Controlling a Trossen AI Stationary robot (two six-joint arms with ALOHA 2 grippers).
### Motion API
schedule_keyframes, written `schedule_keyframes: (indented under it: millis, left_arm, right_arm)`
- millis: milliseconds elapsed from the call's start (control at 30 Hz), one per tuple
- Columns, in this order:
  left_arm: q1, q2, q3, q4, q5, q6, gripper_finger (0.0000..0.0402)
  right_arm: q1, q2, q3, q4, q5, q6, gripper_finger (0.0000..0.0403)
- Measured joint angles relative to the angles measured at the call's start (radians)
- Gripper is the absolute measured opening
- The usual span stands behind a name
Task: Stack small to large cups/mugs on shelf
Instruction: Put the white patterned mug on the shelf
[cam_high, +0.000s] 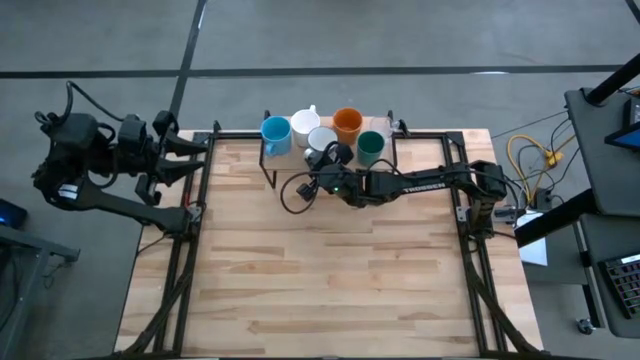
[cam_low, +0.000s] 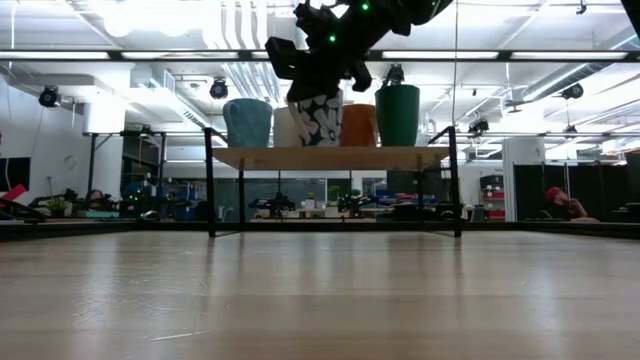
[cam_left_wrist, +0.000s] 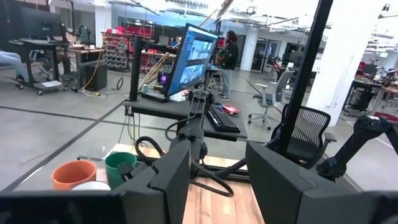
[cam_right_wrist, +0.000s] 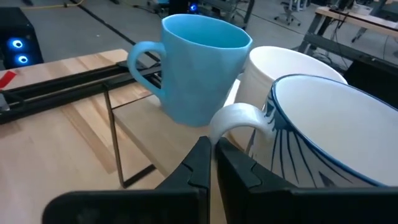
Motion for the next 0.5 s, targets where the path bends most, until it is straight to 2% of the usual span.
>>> schedule_keyframes:
  millis: [500]
  left_arm:
    - [0.000, 0.002, -0.001, -0.001, 0.000, -0.002, 0.0141]
  right_arm:
    - [0.000, -0.002, -0.012, -0.020, 0.007, 0.026, 0.0020]
